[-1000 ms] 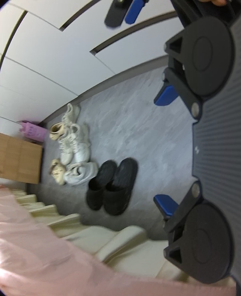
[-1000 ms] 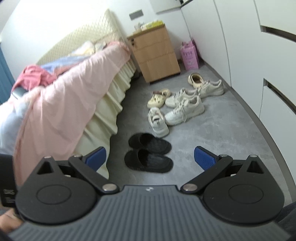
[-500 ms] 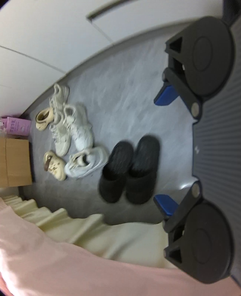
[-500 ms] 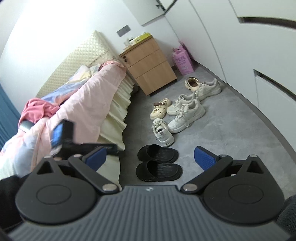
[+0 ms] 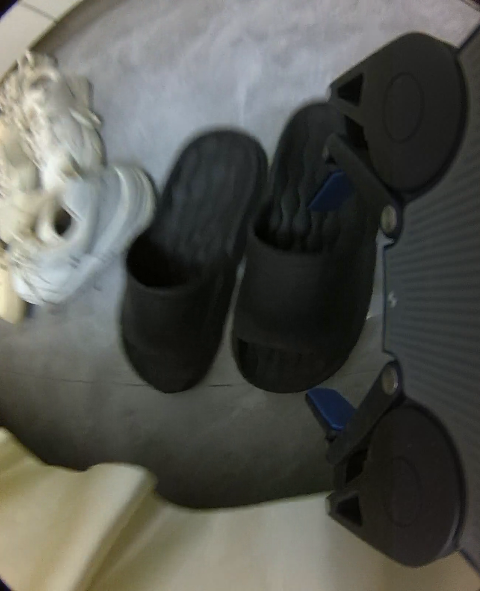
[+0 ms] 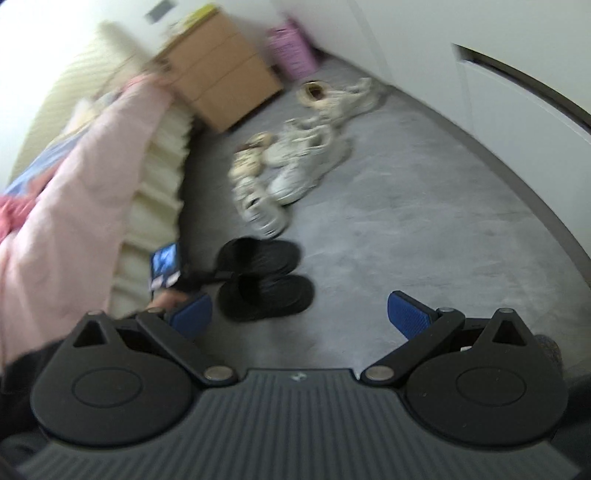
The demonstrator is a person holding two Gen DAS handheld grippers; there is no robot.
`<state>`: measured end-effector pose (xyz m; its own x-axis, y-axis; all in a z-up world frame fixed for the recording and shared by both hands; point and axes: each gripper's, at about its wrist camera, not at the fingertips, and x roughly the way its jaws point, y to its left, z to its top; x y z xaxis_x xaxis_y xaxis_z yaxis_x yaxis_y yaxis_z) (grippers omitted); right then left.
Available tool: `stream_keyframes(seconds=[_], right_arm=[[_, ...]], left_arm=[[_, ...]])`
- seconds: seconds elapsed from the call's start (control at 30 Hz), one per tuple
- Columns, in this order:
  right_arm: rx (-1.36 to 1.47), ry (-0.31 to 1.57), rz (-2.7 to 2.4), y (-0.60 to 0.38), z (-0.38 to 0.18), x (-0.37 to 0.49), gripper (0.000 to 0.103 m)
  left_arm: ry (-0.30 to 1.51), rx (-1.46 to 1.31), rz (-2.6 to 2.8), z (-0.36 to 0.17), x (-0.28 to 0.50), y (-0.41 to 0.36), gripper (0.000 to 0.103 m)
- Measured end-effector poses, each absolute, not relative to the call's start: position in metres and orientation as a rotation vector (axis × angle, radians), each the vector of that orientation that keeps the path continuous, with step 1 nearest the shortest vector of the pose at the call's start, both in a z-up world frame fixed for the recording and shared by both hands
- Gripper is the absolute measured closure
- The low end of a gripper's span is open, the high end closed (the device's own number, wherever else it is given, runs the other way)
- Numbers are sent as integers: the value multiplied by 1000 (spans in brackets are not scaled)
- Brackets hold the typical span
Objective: Organize scattered shoes
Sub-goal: 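Lower the left gripper onto the nearer black slide sandal and grasp its strap, then carry the black sandal with the left gripper and set it down on the floor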
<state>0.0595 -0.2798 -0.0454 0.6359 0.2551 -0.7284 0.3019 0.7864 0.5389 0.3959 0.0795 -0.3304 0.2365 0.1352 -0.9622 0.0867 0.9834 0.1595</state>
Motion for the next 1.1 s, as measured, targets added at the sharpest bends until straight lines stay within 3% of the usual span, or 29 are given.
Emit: stream_keyframes(seconds=[0.17,0.27,0.37,0.43,0.5,0.83,1.1], right_arm=[[732,895,-81,-284,-53,67,0],[743,892,-112,-284,-56,70,0],[755,895,-125,-284,-57,73,0],[752,889,-126,-284,-56,74,0],[753,876,-127,-286,-54,72,0],[835,818,-61,-295,-40,47,0],[835,767,-70,-309,-29,22,0]], left_arm=[[1396,220,-55,-364,408,83,1],[1450,290,-102,-381,414,77,10],[1487,283,-94,-390,419,80,9],[1504,230,-88,-390,421,85,13],[1505,201,-56,-385,416,89,28],[1687,34,-52,-359,343,28,30],[1609,27,-86,-335,287,-61,30]])
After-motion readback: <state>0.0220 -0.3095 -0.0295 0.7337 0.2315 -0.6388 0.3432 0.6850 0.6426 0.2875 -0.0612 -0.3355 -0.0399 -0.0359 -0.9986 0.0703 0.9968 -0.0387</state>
